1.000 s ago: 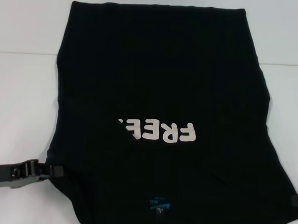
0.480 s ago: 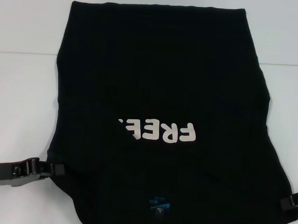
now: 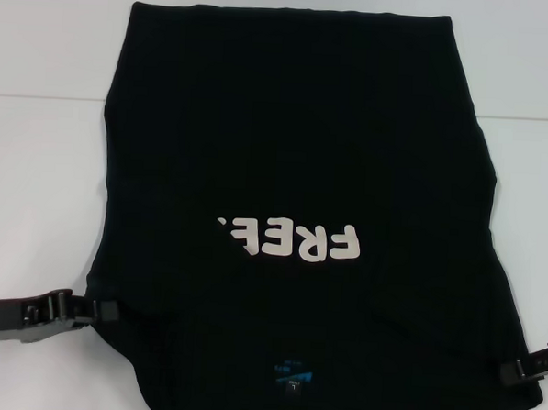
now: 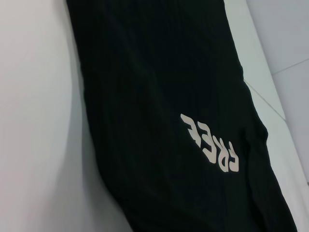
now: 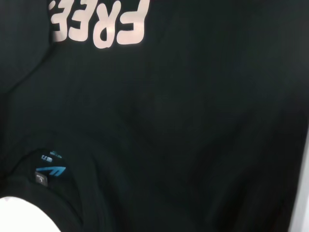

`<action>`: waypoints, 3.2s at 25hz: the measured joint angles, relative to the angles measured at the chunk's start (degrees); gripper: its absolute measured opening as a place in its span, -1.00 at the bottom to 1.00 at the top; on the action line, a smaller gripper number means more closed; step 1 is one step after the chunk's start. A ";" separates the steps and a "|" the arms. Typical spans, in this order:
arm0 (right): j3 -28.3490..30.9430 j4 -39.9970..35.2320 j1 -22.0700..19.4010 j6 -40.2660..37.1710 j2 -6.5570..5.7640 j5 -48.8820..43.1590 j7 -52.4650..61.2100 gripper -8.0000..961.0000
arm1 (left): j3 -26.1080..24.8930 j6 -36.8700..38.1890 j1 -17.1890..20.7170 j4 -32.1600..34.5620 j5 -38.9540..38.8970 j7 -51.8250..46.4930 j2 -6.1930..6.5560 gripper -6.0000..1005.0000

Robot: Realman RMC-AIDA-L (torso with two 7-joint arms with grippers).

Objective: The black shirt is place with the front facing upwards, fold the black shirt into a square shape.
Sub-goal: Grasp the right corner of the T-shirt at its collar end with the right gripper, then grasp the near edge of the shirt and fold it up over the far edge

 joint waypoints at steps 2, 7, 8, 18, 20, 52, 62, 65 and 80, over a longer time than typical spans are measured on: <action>0.10 -0.22 -0.11 -0.26 -0.47 -0.04 0.14 0.03 | 0.01 -0.01 0.09 0.00 0.00 0.01 0.00 -0.95; 1.61 -0.75 -1.26 -0.92 -2.49 -0.01 0.82 0.03 | 0.00 -0.02 0.17 0.00 0.00 0.03 0.00 -0.95; 1.98 -0.90 -1.51 -0.96 -2.75 0.02 0.93 0.03 | 0.00 -0.02 0.17 0.00 0.00 0.03 0.00 -0.95; 2.41 -0.69 -2.20 -0.01 -2.44 -0.09 0.58 0.03 | 0.01 -0.01 0.17 0.00 -0.01 -0.05 0.09 -0.95; 2.19 -0.51 -2.21 0.42 -2.18 -0.11 0.50 0.03 | 0.01 -0.01 0.17 0.00 -0.03 -0.10 0.09 -0.95; 1.20 -0.48 -1.50 0.38 -0.24 0.51 0.41 -0.89 | 0.00 -0.01 0.43 0.00 -0.17 -0.02 -0.17 -0.95; 2.92 -0.88 -1.49 0.40 -0.30 0.60 0.21 -0.96 | 0.00 0.15 0.37 0.00 -0.36 -0.01 -0.04 -0.95; 2.87 -0.70 -1.32 0.39 -0.33 0.81 -0.09 -0.95 | 0.00 0.16 0.36 0.00 -0.37 -0.01 -0.02 -0.95; 3.79 -0.37 -1.65 0.66 -0.88 1.13 -0.02 -0.56 | 0.00 0.09 0.47 0.00 -0.35 0.16 -0.09 -0.95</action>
